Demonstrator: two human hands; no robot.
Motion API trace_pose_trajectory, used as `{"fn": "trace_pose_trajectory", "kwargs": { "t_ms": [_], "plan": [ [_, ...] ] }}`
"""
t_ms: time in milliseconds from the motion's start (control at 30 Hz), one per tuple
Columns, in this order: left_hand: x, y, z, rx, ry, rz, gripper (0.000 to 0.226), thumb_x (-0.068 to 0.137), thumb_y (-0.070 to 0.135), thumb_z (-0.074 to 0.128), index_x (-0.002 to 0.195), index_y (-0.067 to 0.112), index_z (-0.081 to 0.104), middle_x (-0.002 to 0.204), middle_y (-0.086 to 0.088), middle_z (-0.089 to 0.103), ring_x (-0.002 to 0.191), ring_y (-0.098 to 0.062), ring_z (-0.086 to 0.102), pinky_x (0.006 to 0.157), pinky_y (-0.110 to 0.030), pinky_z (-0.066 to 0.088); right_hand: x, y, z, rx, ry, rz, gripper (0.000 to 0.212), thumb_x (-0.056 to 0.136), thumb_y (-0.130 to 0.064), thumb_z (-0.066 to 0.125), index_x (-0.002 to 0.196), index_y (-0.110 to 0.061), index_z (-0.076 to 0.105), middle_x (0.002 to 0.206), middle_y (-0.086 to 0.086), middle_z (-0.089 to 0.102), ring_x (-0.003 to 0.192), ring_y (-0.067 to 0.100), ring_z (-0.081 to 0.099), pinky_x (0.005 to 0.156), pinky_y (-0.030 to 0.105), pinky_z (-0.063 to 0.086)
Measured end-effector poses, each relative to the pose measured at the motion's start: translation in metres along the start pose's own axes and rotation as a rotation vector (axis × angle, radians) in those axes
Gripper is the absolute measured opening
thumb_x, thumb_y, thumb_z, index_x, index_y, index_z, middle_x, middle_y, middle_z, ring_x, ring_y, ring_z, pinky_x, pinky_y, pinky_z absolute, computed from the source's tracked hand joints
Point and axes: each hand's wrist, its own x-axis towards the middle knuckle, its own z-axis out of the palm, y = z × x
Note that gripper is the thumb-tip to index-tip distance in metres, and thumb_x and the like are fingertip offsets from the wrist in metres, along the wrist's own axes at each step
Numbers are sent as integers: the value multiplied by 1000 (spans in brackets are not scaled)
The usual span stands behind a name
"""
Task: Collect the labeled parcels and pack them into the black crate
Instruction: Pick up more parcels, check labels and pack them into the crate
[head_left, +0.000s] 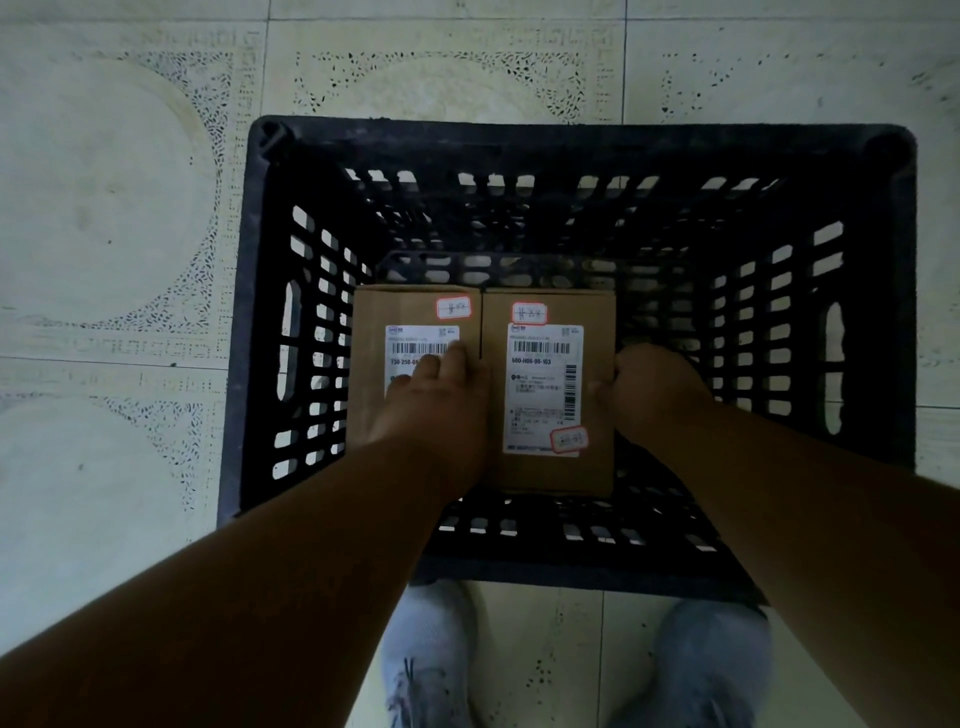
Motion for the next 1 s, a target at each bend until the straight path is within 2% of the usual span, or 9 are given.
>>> {"fn": "trace_pose_trajectory", "kwargs": {
  "t_ms": [167,233,333,467,567,700,833,933,1000],
  "plan": [
    [3,-1,-34,-25,-211,-37,71,88,24,59,151,21,28,155,-11,25,136,-33,36,107,-48,39,-30,-17,-31,-135,-31,-76,33,105,-17,44,135,-5,51,142,15,50,127,27,50,103,31,39],
    [-13,6,-74,-69,-222,6,67,90,14,54,152,24,30,157,-10,25,136,-32,39,106,-44,42,-65,-27,-59,-125,47,-135,25,101,-12,46,123,-10,58,131,12,58,112,26,57,95,36,45],
    [-61,23,-155,-195,65,107,50,90,10,53,138,24,51,136,-5,49,118,-25,54,90,-34,49,-133,-44,-115,12,293,-266,7,96,-13,51,94,-19,49,99,4,53,90,22,55,73,34,42],
    [-170,40,-273,-509,388,163,32,93,12,48,120,22,62,113,-1,57,100,-19,58,84,-31,48,-265,-61,-214,199,555,-382,19,98,-24,52,81,-22,43,85,-4,44,73,12,48,61,26,37],
    [-276,50,-359,-695,600,188,28,93,13,49,114,23,64,107,6,58,93,-11,56,79,-24,45,-377,-70,-290,335,697,-394,27,93,-23,60,75,-28,41,79,-12,41,68,5,43,59,16,33],
    [-408,59,-453,-750,814,251,22,91,16,53,110,24,62,105,9,58,87,-7,56,73,-24,47,-527,-82,-369,448,835,-412,23,84,-22,70,82,-23,48,86,-9,46,76,7,45,65,14,35],
    [-509,69,-511,-700,873,414,20,92,23,52,110,26,60,105,12,55,88,-6,55,74,-26,48,-651,-86,-410,473,923,-416,26,85,-29,72,97,-30,49,102,-13,47,97,0,46,71,5,33],
    [-567,76,-547,-600,915,565,20,93,24,54,111,28,59,104,14,51,89,-4,54,74,-22,42,-720,-73,-420,497,971,-392,43,87,-35,70,125,-37,49,119,-18,42,107,-4,43,79,3,31],
    [-599,87,-566,-508,934,644,19,93,26,54,112,29,58,105,15,49,91,-3,52,75,-19,39,-757,-57,-427,466,1007,-380,58,87,-36,70,139,-38,44,131,-14,44,115,-1,43,88,10,32]
  ]
}}
